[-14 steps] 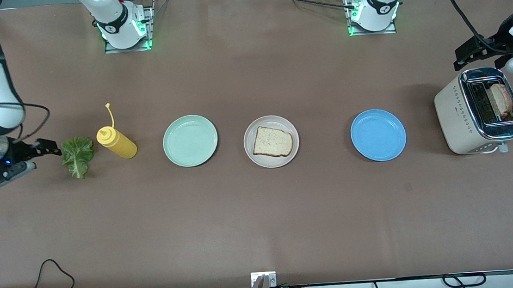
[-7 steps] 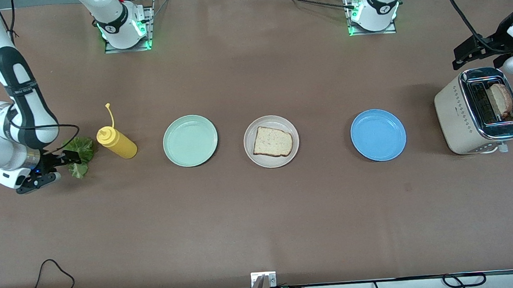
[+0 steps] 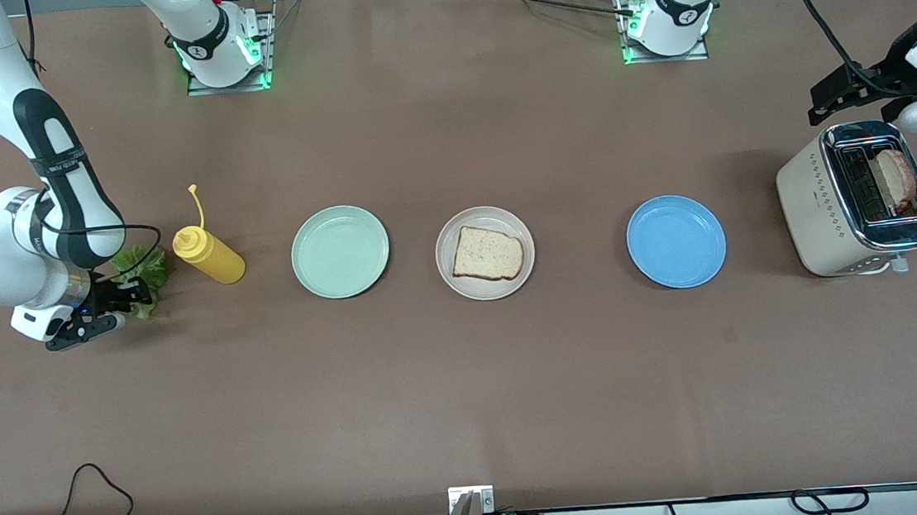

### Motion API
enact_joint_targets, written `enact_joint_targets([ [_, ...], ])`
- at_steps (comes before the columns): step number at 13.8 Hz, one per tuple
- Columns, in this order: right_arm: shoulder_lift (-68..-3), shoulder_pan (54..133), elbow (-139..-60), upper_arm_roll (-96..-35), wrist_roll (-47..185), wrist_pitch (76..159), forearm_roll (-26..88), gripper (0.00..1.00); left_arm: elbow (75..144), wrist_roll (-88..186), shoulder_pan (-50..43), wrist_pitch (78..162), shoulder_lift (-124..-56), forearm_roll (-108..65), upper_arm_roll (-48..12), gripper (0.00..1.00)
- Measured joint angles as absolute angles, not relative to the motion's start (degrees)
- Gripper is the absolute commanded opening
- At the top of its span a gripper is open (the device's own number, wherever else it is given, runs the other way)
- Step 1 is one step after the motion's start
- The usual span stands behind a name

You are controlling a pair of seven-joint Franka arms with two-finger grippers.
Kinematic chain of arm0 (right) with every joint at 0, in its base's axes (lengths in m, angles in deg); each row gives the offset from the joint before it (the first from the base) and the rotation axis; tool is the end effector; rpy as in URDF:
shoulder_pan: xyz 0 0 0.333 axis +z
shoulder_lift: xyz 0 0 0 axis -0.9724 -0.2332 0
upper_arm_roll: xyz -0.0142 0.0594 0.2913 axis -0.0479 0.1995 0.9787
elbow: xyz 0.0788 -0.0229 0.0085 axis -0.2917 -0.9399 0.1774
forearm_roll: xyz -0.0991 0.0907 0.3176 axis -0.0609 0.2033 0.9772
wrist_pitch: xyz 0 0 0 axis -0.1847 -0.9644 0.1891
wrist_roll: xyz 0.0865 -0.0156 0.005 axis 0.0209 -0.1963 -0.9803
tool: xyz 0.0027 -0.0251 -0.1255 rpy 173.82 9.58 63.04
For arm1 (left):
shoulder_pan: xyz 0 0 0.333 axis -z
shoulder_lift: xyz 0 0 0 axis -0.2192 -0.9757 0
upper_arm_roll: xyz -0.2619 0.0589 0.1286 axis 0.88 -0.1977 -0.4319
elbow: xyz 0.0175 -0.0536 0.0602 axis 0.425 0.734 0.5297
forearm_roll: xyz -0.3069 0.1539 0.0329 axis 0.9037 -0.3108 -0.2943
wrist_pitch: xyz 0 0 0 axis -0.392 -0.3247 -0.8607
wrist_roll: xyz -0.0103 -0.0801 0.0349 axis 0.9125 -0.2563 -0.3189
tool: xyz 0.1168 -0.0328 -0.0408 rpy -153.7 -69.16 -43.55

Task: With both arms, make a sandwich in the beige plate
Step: 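Grasp the green lettuce leaf with the right gripper, then carry the lettuce onto the bread on the beige plate and release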

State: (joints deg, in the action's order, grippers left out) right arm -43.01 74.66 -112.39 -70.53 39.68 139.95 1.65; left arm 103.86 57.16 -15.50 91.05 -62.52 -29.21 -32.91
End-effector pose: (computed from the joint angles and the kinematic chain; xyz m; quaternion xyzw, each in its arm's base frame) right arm 0.5577 -0.1193 0.1977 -0.9883 -0.1479 0.0368 0.0117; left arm 0.4885 -0.0055 0.5721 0.9992 -0.0149 -0.0355 0.0115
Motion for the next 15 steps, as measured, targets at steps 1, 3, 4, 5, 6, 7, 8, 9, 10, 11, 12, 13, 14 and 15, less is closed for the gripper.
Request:
enact_joint_targets([
  [1,-43.0,74.7,-112.4,-70.5,39.7,140.0,1.6,0.04,103.9,57.2,-15.5,91.0,-62.5,-29.2,-32.9,1.0],
  [3,-43.0,74.7,-112.3,-70.5,39.7,140.0,1.6,0.0,103.8,57.2,-15.5,91.0,-62.5,-29.2,-32.9,1.0],
  [4,-43.0,74.8,-112.1,-70.5,39.7,140.0,1.6,0.0,103.8,57.2,-15.5,91.0,-62.5,-29.2,-32.9,1.0],
  [5,-42.8,75.0,-111.9,-70.5,39.7,140.0,1.6,0.0,103.8,57.2,-15.5,91.0,-62.5,-29.2,-32.9,1.0],
  [6,-42.4,75.4,-111.5,-70.5,39.7,139.6,1.6,0.0,103.8,57.2,-15.5,91.0,-62.5,-29.2,-32.9,1.0],
  [7,-41.8,75.8,-110.8,-70.5,39.7,138.1,1.6,0.0,103.8,57.2,-15.5,91.0,-62.5,-29.2,-32.9,1.0],
  [8,-40.8,76.3,-109.8,-70.5,39.7,135.5,1.6,0.0,103.8,57.2,-15.5,91.0,-62.5,-29.2,-32.9,1.0],
  [9,-39.6,76.6,-108.3,-70.5,39.7,132.3,1.6,0.0,103.8,57.2,-15.5,91.0,-62.5,-29.2,-32.9,1.0],
  [10,-38.2,76.9,-106.6,-70.5,39.7,129.0,1.6,0.0,103.8,57.2,-15.5,90.8,-62.5,-29.2,-32.9,1.0],
  [11,-36.9,77.3,-104.9,-70.5,39.7,125.8,1.6,0.0,103.8,57.2,-15.5,90.3,-62.5,-29.2,-32.9,1.0],
  [12,-35.7,77.6,-103.0,-70.5,39.5,122.8,1.2,0.0,103.8,57.2,-15.5,89.8,-62.5,-29.2,-32.8,1.0],
  [13,-34.6,77.9,-101.0,-70.4,38.8,119.6,0.6,0.0,103.8,57.2,-15.4,89.5,-62.5,-29.2,-32.8,1.0],
  [14,-33.8,78.4,-99.0,-70.4,37.3,116.5,-0.2,0.0,103.7,57.2,-15.4,89.1,-62.5,-29.2,-32.7,1.0],
  [15,-33.1,79.1,-97.0,-70.3,35.6,113.6,-0.6,0.0,103.7,57.2,-15.3,88.6,-62.5,-29.2,-32.6,1.0],
])
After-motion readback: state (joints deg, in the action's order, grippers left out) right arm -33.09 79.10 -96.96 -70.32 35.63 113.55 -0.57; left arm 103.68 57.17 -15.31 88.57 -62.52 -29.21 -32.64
